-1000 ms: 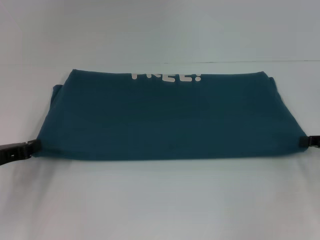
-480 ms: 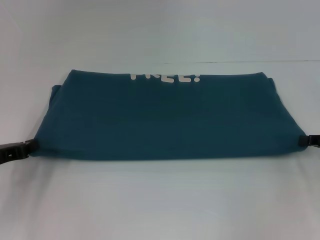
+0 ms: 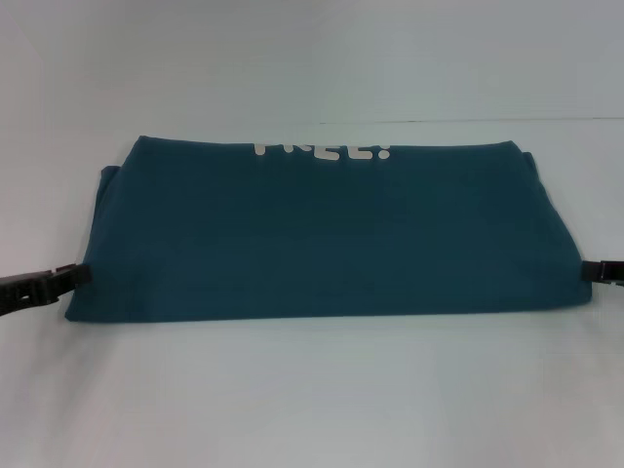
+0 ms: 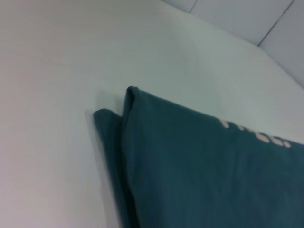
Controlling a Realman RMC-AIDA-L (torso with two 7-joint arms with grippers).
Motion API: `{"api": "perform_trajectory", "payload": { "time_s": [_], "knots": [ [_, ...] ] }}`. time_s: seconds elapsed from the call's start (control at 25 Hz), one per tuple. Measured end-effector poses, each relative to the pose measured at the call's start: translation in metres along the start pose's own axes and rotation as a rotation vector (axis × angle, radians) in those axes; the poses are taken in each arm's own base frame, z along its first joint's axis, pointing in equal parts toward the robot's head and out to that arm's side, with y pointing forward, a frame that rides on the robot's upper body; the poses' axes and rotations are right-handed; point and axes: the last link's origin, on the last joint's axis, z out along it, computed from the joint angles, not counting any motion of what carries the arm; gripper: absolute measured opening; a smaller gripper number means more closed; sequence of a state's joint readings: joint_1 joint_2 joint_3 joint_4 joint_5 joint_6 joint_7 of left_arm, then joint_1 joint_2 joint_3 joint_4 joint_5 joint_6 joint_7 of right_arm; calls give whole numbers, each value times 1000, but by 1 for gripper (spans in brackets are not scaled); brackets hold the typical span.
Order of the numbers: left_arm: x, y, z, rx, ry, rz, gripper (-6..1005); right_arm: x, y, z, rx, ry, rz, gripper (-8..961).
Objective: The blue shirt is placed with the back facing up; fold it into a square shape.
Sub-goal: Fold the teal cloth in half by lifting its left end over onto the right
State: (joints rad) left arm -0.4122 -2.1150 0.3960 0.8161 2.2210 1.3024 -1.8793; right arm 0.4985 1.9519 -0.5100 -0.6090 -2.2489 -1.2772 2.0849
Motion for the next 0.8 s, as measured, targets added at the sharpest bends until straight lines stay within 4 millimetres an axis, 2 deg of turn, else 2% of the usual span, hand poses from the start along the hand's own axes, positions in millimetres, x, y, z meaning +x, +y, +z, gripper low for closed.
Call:
{"api": "perform_trajectory", "payload": {
  "time_s": [0.12, 0.32, 0.48, 0.64, 0.8],
  "knots": [
    [3, -2, -7, -3, 28, -30, 132, -5, -2, -4, 9, -24, -3, 24],
    [4, -7, -19, 11, 45, -114, 289, -18, -5, -19, 19, -91, -8, 228],
    [-1, -5, -23, -16, 36, -164, 419, -25, 1, -25, -27, -137, -36, 486],
    [-7, -1, -25, -42, 15, -232, 565, -31, 12, -22, -86, -147, -79, 677],
    [-10, 2, -27, -67, -8, -296, 722, -38, 20, -17, -104, -136, -104, 829]
  ]
}}
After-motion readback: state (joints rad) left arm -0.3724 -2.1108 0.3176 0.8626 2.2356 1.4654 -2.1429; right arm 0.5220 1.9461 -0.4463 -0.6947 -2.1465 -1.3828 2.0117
